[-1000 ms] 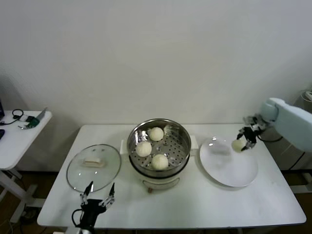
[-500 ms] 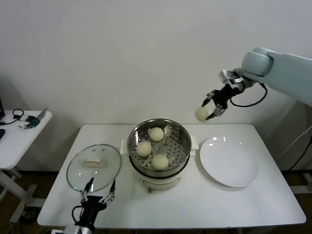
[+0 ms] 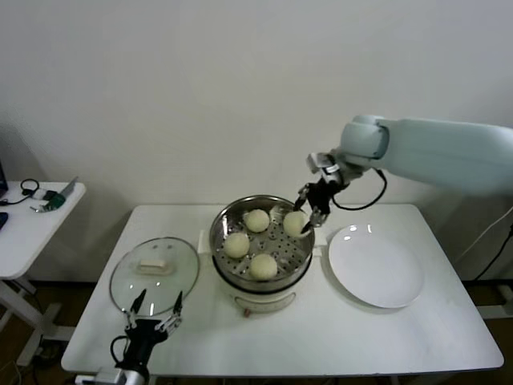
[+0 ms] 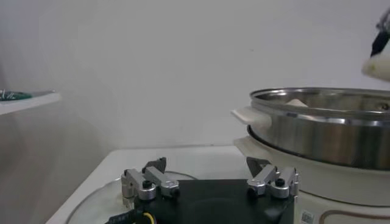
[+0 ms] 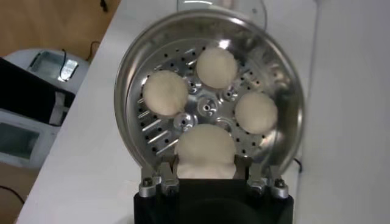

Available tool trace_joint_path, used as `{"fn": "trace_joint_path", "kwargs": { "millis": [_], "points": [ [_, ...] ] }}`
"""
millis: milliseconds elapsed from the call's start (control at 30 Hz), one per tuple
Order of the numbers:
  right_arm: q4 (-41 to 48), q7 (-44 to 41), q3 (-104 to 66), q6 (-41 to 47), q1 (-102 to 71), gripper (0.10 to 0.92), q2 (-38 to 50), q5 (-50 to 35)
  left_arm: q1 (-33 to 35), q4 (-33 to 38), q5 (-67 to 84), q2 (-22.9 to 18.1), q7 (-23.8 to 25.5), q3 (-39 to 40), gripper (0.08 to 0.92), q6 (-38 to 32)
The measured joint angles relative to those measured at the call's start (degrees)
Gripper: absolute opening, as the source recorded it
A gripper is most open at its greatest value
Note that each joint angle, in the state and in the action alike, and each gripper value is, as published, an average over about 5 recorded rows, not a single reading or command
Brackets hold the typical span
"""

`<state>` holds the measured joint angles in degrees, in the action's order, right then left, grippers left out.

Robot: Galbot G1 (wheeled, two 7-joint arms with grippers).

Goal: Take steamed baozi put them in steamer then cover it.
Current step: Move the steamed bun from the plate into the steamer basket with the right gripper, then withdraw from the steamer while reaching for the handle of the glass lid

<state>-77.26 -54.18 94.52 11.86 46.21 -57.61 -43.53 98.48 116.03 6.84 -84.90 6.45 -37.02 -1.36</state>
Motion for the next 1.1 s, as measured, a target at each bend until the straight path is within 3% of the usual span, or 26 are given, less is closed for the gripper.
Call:
{"fn": "trace_joint_path", "kwargs": {
  "millis": [533, 633, 867, 1100],
  "points": [
    [6.5, 2.8, -2.9, 0.4, -9.3, 0.633, -4.7, 4.7, -0.2, -0.1, 0.6, -0.1, -0.1, -0.4, 0.823, 0.0],
    [7.3, 3.1, -3.3, 0.1, -10.0, 0.661, -5.0, 4.9, -0.1, -0.1, 0.7, -0.1, -0.1, -0.3, 0.823, 0.0],
    [8.0, 3.1, -4.9, -1.0, -10.1, 0.812, -4.5, 3.1, 0.1, 0.6, 1.6, 0.0, -0.2, -0.3, 0.823, 0.5],
    [7.7, 5.4, -8.3, -1.0, -8.0, 0.823, -1.2, -1.0, 0.4, 1.2, 1.8, 0.6, -0.6, 0.1, 0.823, 0.5]
  ]
}}
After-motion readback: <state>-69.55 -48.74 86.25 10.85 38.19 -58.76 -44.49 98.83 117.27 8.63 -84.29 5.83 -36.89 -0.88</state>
